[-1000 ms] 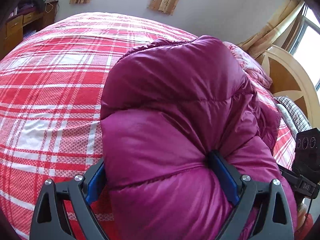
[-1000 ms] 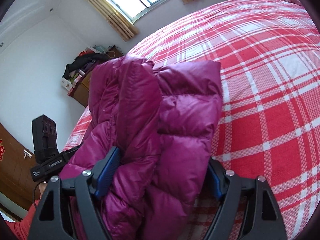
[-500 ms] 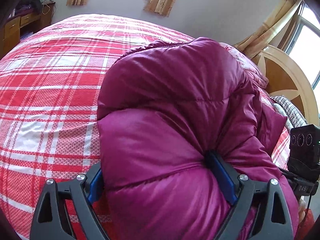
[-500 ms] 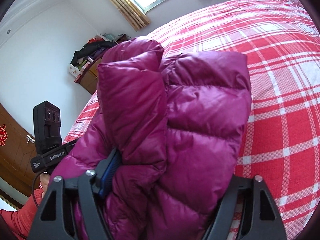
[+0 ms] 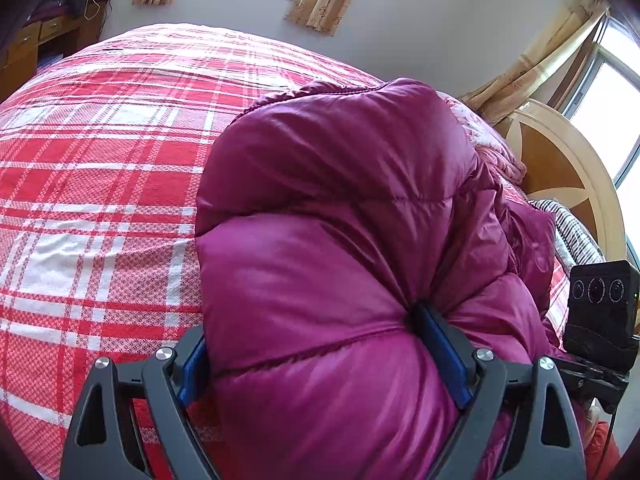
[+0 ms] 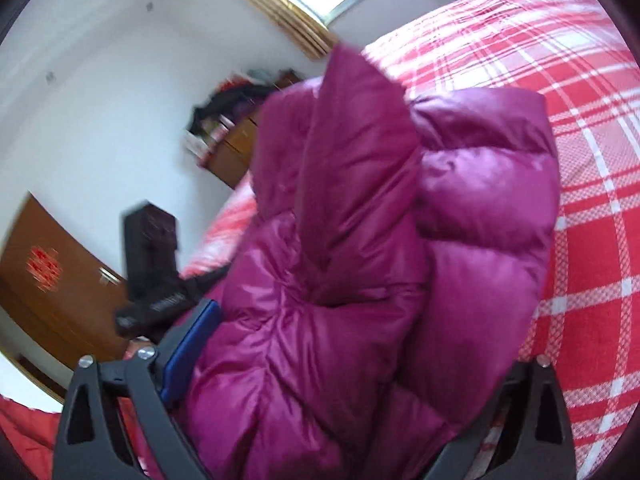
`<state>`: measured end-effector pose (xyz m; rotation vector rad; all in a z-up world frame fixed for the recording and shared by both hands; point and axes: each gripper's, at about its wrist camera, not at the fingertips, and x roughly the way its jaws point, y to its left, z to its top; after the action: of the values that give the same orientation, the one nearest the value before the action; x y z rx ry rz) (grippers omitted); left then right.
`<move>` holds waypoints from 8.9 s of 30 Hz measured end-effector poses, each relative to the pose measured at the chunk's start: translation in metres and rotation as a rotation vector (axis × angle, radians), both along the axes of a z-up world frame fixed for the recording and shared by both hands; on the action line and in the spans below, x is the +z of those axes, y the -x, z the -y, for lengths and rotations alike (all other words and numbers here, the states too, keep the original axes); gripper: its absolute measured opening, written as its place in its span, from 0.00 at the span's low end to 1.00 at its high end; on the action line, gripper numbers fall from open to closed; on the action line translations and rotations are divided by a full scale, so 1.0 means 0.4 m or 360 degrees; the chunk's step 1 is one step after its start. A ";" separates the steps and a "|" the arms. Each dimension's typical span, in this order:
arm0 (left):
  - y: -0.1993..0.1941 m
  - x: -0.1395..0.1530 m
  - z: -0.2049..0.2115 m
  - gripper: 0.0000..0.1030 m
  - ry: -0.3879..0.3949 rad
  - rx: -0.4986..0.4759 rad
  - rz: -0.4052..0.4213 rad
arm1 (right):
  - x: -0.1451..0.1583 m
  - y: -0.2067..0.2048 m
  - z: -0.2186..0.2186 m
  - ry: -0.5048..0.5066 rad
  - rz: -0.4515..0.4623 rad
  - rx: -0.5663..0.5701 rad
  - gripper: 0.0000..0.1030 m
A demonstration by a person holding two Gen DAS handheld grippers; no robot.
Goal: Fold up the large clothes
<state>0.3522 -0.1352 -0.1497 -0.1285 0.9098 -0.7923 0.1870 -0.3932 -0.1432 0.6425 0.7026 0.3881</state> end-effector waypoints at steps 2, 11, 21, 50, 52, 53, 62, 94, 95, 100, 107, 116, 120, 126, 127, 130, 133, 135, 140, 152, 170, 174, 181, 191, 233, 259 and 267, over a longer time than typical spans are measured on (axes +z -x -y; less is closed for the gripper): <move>0.000 0.000 0.000 0.88 0.0003 -0.0002 -0.0002 | -0.016 0.005 0.043 -0.0158 0.0004 -0.0048 0.80; 0.011 0.009 0.007 0.81 -0.0051 0.0009 0.0039 | -0.028 -0.017 0.048 -0.0042 -0.0122 -0.0208 0.51; 0.066 0.020 0.011 0.64 -0.0098 0.0031 0.0071 | 0.006 -0.012 -0.053 0.0160 -0.0167 -0.0313 0.33; 0.330 0.047 -0.165 0.55 -0.0255 0.0156 0.0117 | 0.043 0.122 -0.122 0.0081 -0.0163 -0.0423 0.29; 0.336 0.052 -0.184 0.54 -0.0246 0.0178 0.0106 | 0.042 0.114 -0.128 0.0057 -0.0158 -0.0394 0.29; 0.336 0.055 -0.195 0.53 -0.0249 0.0189 0.0106 | 0.043 0.110 -0.128 0.0059 -0.0156 -0.0376 0.28; 0.360 0.081 -0.274 0.52 -0.0255 0.0301 0.0134 | 0.045 0.019 -0.174 0.0009 -0.0147 -0.0236 0.28; 0.380 0.163 -0.865 0.52 -0.0224 0.1118 0.0222 | 0.113 -0.519 -0.736 0.0127 0.0070 0.0589 0.27; 0.376 0.164 -0.883 0.52 -0.0236 0.1138 0.0231 | 0.115 -0.533 -0.760 0.0125 0.0074 0.0609 0.27; 0.358 0.164 -0.961 0.52 -0.0287 0.1231 0.0263 | 0.117 -0.617 -0.849 0.0139 0.0115 0.0697 0.27; 0.291 0.165 -1.032 0.52 -0.0348 0.1291 0.0277 | 0.111 -0.693 -0.940 0.0189 0.0180 0.0755 0.27; 0.153 0.119 -1.077 0.51 -0.0471 0.1314 0.0247 | 0.073 -0.735 -0.977 0.0319 0.0181 0.0761 0.27; 0.107 0.087 -1.071 0.51 -0.0562 0.1297 0.0239 | 0.041 -0.769 -0.995 0.0390 0.0158 0.0775 0.27; 0.077 0.041 -1.080 0.50 -0.0626 0.1300 0.0226 | -0.010 -0.788 -1.008 0.0475 0.0145 0.0785 0.28; 0.075 0.035 -1.084 0.50 -0.0620 0.1305 0.0224 | -0.015 -0.788 -1.007 0.0489 0.0159 0.0790 0.28; 0.080 0.013 -1.089 0.52 -0.0608 0.1299 0.0244 | -0.032 -0.790 -0.985 0.0395 0.0095 0.0794 0.29; 0.095 0.001 -1.105 0.53 -0.0545 0.1280 0.0263 | -0.030 -0.770 -0.968 0.0377 0.0076 0.0792 0.33; 0.113 -0.002 -1.110 0.54 -0.0498 0.1259 0.0273 | -0.024 -0.750 -0.950 0.0373 0.0066 0.0751 0.46; 0.146 -0.002 -1.119 0.55 -0.0450 0.1258 0.0275 | 0.038 -0.631 -0.882 0.0465 0.0124 0.0567 0.58; 0.117 0.015 -1.001 0.56 -0.0880 0.1256 0.0348 | 0.217 -0.611 -1.033 0.0911 0.0303 0.0436 0.24; 0.102 -0.012 -1.016 0.66 -0.0811 0.1266 0.0335 | 0.065 -0.689 -0.968 0.0800 0.0031 0.0257 0.20; 0.103 -0.005 -1.019 0.72 -0.0803 0.1293 0.0320 | 0.069 -0.651 -0.973 0.0905 0.0056 0.0232 0.21; 0.167 0.040 -1.035 0.77 -0.0740 0.1324 0.0287 | 0.094 -0.558 -0.913 0.0903 0.0073 0.0195 0.43; 0.347 0.124 -0.989 0.77 -0.0793 0.1453 0.0413 | 0.168 -0.383 -0.855 0.0800 0.0240 0.0085 0.50; 0.890 0.283 -0.880 0.79 -0.0730 0.1501 0.0643 | 0.377 0.056 -0.822 0.0892 0.0552 -0.0052 0.96; 0.989 0.390 -0.880 0.87 -0.0710 0.1642 0.0971 | 0.460 0.144 -0.785 0.0802 0.0844 -0.0235 1.00; 0.979 0.388 -0.882 0.87 -0.0710 0.1642 0.0952 | 0.463 0.153 -0.784 0.0815 0.0868 -0.0233 1.00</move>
<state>-0.0394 0.2175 0.0053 0.0417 0.3285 0.3400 0.1256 -0.0795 0.0420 0.0849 0.2099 0.2168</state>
